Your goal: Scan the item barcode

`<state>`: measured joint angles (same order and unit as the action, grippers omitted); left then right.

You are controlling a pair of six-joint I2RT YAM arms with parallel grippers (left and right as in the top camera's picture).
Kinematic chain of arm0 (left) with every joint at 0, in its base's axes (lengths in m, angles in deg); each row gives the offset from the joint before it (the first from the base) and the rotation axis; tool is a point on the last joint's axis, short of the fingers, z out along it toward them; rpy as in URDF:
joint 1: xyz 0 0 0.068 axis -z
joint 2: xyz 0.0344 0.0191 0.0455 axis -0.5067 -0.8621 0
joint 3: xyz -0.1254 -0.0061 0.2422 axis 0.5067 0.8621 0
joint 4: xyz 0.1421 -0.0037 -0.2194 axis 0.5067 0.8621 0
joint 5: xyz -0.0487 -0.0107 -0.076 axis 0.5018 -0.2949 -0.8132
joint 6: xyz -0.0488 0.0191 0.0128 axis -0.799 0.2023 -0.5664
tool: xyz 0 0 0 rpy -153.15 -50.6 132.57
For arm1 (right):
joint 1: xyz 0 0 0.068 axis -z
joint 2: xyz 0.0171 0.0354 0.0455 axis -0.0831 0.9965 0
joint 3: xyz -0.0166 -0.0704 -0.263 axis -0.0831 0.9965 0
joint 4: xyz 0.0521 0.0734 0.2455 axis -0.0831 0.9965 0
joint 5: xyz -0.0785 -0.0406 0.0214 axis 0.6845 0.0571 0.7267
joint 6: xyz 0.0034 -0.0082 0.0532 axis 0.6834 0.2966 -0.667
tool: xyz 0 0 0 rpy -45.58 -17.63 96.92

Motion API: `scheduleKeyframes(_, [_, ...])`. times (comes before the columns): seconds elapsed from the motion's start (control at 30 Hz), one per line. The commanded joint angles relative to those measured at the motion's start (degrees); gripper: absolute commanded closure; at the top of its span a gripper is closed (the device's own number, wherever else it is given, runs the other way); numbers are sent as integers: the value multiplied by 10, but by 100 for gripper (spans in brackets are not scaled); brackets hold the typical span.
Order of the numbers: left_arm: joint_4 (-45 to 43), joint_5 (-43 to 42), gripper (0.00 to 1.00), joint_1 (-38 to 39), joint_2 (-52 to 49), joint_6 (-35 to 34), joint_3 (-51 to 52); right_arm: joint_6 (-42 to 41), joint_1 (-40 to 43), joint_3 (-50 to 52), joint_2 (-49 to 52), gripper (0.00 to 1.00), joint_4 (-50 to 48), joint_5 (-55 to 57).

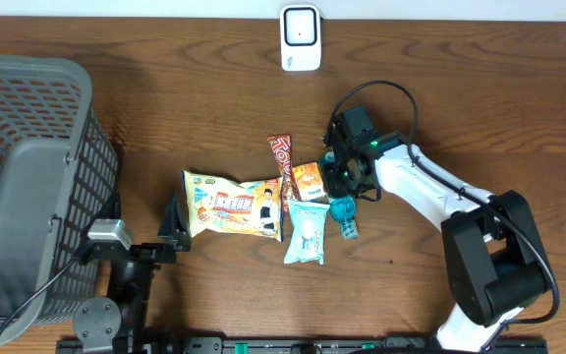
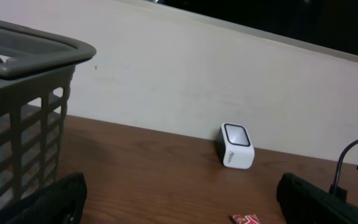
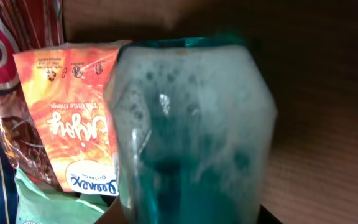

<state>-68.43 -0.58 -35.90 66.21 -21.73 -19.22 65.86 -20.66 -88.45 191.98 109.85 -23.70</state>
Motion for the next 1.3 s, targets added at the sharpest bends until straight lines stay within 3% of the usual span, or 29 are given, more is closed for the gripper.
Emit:
scheduleKeyframes(0.0, [-1,-26,2,2,-3,-7,9,-8,4,4,-33,99,36,-2])
scheduleKeyframes(0.2, [0,-26,2,2,-3,-7,9,28,19,4,-125,99,60,-46])
scheduleKeyframes(0.27, [0,-26,2,2,-3,-7,9,30,20,4,-140,99,63,-5])
scheduleKeyframes(0.4, [2,-26,2,2,-3,-7,9,28,10,5,-125,99,43,110])
scheduleKeyframes(0.63, [21,-26,2,2,-3,-7,9,-17,-1,5,-63,98,48,122])
scheduleKeyframes(0.97, [21,-26,2,2,-3,-7,9,-30,-1,5,-55,67,42,143])
scheduleKeyframes(1.13, [26,-26,2,2,-3,-7,9,-51,-1,5,-55,64,29,143])
scheduleKeyframes(1.27, [27,-26,2,2,-3,-7,9,-56,-1,5,-55,71,23,142])
